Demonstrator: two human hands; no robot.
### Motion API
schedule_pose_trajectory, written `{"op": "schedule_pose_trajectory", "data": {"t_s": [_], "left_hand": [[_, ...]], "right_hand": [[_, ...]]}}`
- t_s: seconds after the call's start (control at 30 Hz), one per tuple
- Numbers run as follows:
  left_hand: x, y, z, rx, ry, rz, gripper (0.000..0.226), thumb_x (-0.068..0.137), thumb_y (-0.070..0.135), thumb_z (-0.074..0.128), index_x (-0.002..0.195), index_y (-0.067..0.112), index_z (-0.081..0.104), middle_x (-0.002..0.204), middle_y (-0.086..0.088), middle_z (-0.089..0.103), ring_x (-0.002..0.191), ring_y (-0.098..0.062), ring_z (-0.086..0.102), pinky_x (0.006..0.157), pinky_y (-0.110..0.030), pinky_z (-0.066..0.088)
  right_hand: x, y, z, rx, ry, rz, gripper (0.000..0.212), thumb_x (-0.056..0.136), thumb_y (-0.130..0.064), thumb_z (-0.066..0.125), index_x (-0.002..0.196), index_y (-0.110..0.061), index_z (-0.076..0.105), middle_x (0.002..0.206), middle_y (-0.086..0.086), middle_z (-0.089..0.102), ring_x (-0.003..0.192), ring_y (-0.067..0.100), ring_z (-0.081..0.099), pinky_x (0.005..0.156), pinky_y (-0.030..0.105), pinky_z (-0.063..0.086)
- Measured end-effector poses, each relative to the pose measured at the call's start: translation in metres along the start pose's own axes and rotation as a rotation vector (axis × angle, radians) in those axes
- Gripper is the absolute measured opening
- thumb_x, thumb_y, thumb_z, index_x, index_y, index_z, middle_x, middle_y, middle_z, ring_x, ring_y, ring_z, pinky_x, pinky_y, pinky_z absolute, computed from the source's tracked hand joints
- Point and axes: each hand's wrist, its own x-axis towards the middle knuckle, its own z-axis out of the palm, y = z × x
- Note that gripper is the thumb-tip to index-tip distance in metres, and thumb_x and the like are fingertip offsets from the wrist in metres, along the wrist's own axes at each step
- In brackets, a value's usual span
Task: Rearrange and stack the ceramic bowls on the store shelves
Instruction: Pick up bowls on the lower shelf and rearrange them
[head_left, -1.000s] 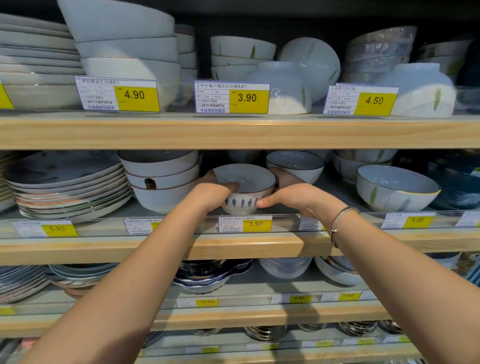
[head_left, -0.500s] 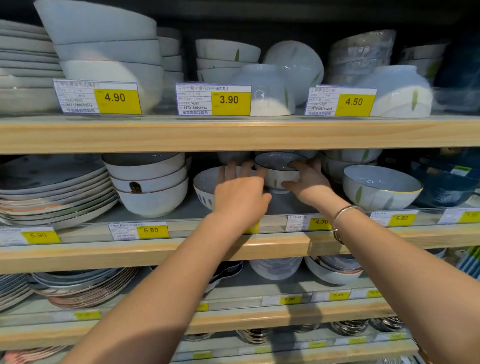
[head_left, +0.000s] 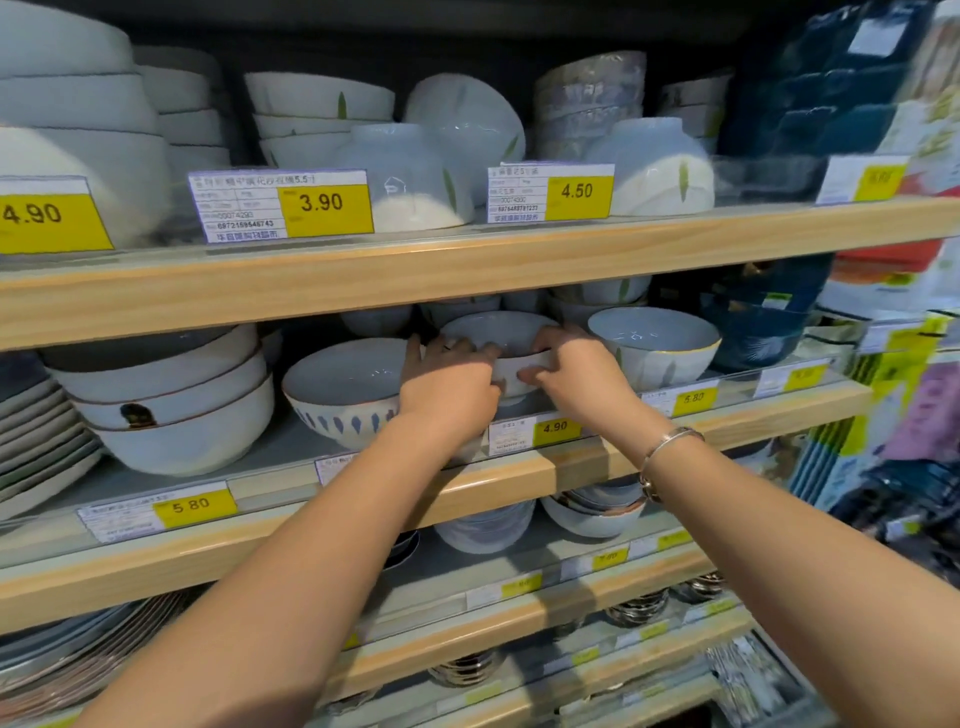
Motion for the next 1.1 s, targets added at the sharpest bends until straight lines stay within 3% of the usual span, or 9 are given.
{"op": "schedule_pose_trajectory", "data": {"t_s": [0.17, 0.37, 0.5, 0.6, 0.77, 0.83, 0.93, 1.0, 1.1], "left_hand": [[-0.004, 0.008, -0.001, -0.027, 0.071, 0.045, 0.033, 0.097, 0.036, 0.035, 0.125, 0.029, 0.051, 0.128, -0.007, 0.058, 0.126, -0.029, 0.044, 0.115, -0.048, 0.016], [-0.011, 0.007, -0.005, -0.103, 0.064, 0.06, 0.03, 0.098, 0.038, 0.034, 0.117, 0.029, 0.056, 0.12, -0.005, 0.061, 0.122, -0.027, 0.047, 0.112, -0.045, 0.023], [-0.022, 0.007, -0.006, -0.169, 0.128, 0.101, 0.025, 0.098, 0.038, 0.036, 0.106, 0.026, 0.056, 0.104, -0.001, 0.064, 0.106, -0.023, 0.055, 0.076, -0.034, 0.035], [-0.022, 0.006, -0.006, -0.207, 0.111, 0.097, 0.027, 0.097, 0.04, 0.038, 0.115, 0.029, 0.054, 0.109, -0.001, 0.065, 0.104, -0.022, 0.056, 0.067, -0.031, 0.034], [-0.04, 0.001, -0.023, -0.203, 0.13, 0.114, 0.053, 0.091, 0.057, 0.04, 0.137, 0.033, 0.037, 0.124, -0.001, 0.059, 0.111, -0.026, 0.056, 0.079, -0.036, 0.042], [-0.05, -0.003, -0.043, -0.244, 0.218, 0.143, 0.048, 0.088, 0.06, 0.041, 0.13, 0.037, 0.045, 0.12, 0.005, 0.061, 0.111, -0.021, 0.056, 0.08, -0.034, 0.041], [-0.059, -0.008, -0.083, -0.487, 0.259, 0.153, 0.026, 0.086, 0.056, 0.047, 0.101, 0.04, 0.062, 0.09, 0.015, 0.066, 0.09, -0.01, 0.062, 0.076, -0.032, 0.049], [-0.063, -0.008, -0.105, -0.63, 0.317, 0.177, 0.02, 0.086, 0.05, 0.052, 0.086, 0.034, 0.065, 0.074, 0.011, 0.064, 0.073, -0.011, 0.06, 0.072, -0.039, 0.052], [-0.061, -0.013, -0.135, -0.692, 0.49, 0.191, 0.013, 0.086, 0.042, 0.056, 0.08, 0.033, 0.063, 0.072, 0.009, 0.064, 0.069, -0.01, 0.061, 0.071, -0.039, 0.052]], "right_hand": [[-0.011, 0.007, -0.008, -0.044, 0.002, 0.006, 0.036, 0.084, -0.033, 0.063, 0.111, -0.01, 0.06, 0.099, 0.013, 0.061, 0.098, 0.031, 0.058, 0.069, 0.03, 0.039], [-0.021, 0.008, -0.012, -0.04, 0.021, -0.029, 0.038, 0.085, -0.031, 0.062, 0.116, -0.009, 0.059, 0.113, 0.011, 0.054, 0.105, 0.027, 0.053, 0.079, 0.03, 0.038], [-0.028, 0.009, -0.015, 0.003, 0.026, -0.052, 0.032, 0.085, -0.03, 0.063, 0.111, -0.011, 0.059, 0.099, 0.002, 0.045, 0.099, 0.023, 0.052, 0.076, 0.027, 0.035], [-0.031, 0.009, -0.017, 0.023, 0.026, -0.052, 0.031, 0.085, -0.03, 0.064, 0.11, -0.013, 0.059, 0.098, -0.001, 0.043, 0.099, 0.022, 0.051, 0.076, 0.026, 0.034], [-0.044, -0.001, -0.033, 0.056, 0.113, -0.108, 0.037, 0.084, -0.037, 0.062, 0.116, -0.017, 0.056, 0.103, -0.005, 0.046, 0.09, 0.013, 0.047, 0.076, 0.028, 0.038], [-0.049, -0.014, -0.049, 0.095, 0.254, -0.195, 0.025, 0.086, -0.036, 0.06, 0.102, -0.017, 0.062, 0.093, -0.005, 0.054, 0.086, 0.014, 0.052, 0.072, 0.029, 0.04], [-0.047, -0.043, -0.077, 0.289, 0.406, -0.236, 0.02, 0.087, -0.032, 0.058, 0.078, -0.016, 0.065, 0.069, -0.002, 0.063, 0.068, 0.014, 0.055, 0.066, 0.035, 0.043], [-0.038, -0.061, -0.093, 0.384, 0.452, -0.249, 0.022, 0.087, -0.03, 0.057, 0.073, -0.014, 0.062, 0.059, -0.007, 0.057, 0.059, 0.008, 0.05, 0.062, 0.034, 0.042], [-0.018, -0.086, -0.111, 0.375, 0.469, -0.309, 0.017, 0.085, -0.028, 0.057, 0.074, -0.016, 0.06, 0.062, -0.007, 0.055, 0.062, 0.008, 0.05, 0.062, 0.03, 0.041]]}}
